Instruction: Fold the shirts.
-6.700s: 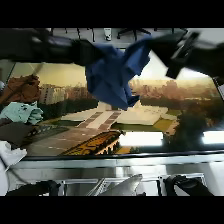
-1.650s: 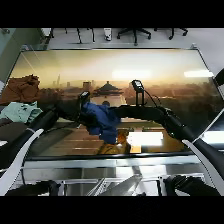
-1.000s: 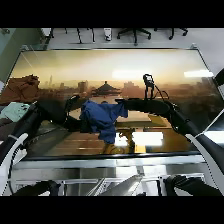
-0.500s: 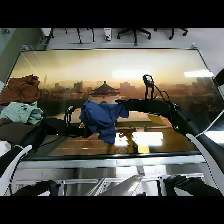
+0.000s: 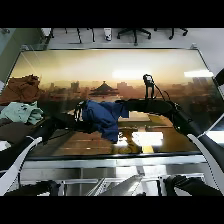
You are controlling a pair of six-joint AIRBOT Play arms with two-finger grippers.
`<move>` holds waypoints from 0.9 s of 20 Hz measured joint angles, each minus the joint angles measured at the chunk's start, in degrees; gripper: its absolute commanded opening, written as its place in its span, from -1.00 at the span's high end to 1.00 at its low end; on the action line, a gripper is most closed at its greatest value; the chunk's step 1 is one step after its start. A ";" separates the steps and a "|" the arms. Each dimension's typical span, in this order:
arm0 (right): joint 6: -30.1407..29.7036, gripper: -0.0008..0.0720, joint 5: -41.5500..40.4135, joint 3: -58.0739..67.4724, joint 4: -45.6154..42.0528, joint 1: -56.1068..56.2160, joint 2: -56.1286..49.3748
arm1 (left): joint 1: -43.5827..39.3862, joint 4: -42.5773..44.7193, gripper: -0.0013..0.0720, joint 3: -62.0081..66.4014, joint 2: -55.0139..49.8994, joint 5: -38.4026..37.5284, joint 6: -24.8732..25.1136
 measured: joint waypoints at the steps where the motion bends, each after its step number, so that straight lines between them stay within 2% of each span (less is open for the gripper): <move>1: -0.02 0.93 -0.15 1.22 0.00 -0.68 1.29 | 0.61 0.92 0.92 0.35 2.19 1.27 -0.76; 6: -0.11 0.93 -0.37 14.40 0.17 -6.64 12.02 | 9.92 9.18 0.92 8.15 22.62 10.12 -7.04; 11: -2.89 0.93 -0.37 29.14 0.28 -9.33 24.46 | 19.30 11.67 0.91 30.05 39.74 14.75 -10.40; 14: -4.66 0.93 -0.92 32.94 0.42 -9.68 30.51 | 22.73 11.85 0.91 42.73 43.52 16.09 -11.54; 18: -6.73 0.93 -1.42 34.60 0.20 -9.84 34.73 | 27.06 12.31 0.91 55.10 42.07 19.08 -14.14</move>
